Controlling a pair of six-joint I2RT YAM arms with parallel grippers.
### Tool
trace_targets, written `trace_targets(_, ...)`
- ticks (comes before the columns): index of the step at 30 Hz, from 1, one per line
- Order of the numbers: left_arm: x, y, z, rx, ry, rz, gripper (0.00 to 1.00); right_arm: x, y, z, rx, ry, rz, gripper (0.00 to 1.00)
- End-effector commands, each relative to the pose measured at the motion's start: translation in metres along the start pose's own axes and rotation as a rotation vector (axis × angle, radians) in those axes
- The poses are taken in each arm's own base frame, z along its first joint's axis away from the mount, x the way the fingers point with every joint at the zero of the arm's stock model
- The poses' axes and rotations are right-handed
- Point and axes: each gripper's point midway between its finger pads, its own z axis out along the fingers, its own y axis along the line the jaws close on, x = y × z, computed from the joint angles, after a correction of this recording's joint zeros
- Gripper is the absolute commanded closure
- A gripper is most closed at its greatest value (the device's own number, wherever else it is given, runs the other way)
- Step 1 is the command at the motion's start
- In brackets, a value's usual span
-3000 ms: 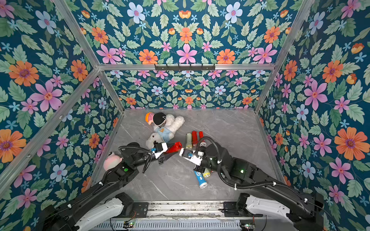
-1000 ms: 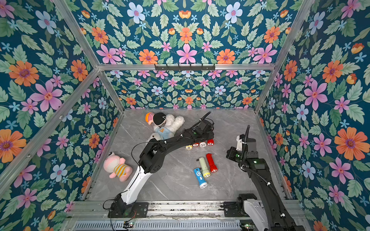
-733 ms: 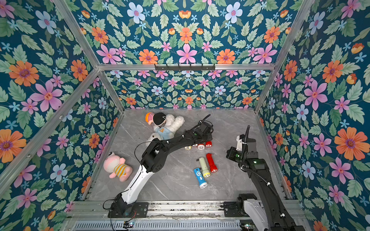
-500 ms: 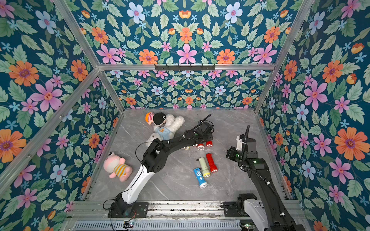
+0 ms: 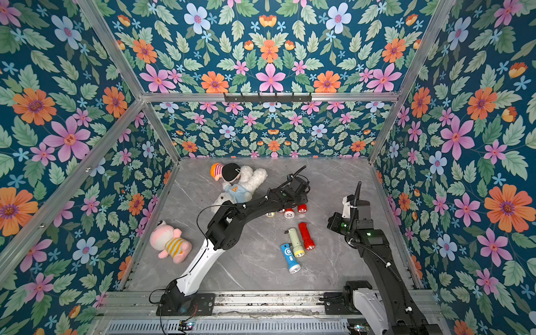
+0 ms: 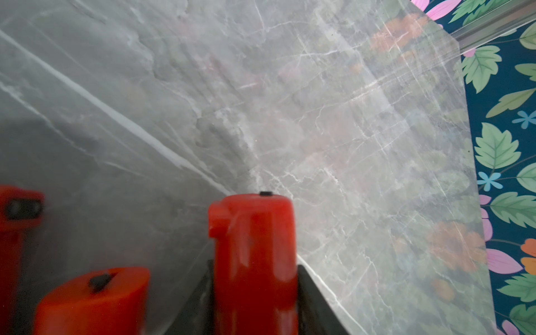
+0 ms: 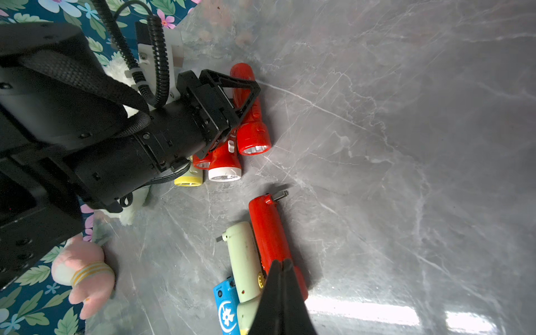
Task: Close the plug at the bottom of the flashlight
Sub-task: Place the flashlight at the center of the board.
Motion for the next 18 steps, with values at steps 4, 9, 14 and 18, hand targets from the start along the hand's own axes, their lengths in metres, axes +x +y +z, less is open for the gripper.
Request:
trace_targets(4, -0.002, 0.002, 0.0, -0.013, -0.008, 0.006, 0.39, -0.003, 0.002, 0.001, -0.007, -0.01, -0.007, 1.0)
trace_targets(9, -0.007, -0.006, -0.004, 0.012, -0.019, 0.004, 0.38, -0.003, 0.001, 0.001, -0.008, -0.008, -0.006, 1.0)
trace_targets(14, -0.021, -0.025, -0.022, 0.062, -0.039, 0.002, 0.37, -0.003, 0.001, 0.001, -0.006, -0.009, -0.005, 1.0)
trace_targets(18, -0.041, -0.047, -0.059, 0.112, -0.089, 0.033, 0.37, -0.002, 0.0, 0.002, -0.001, -0.008, -0.004, 1.0)
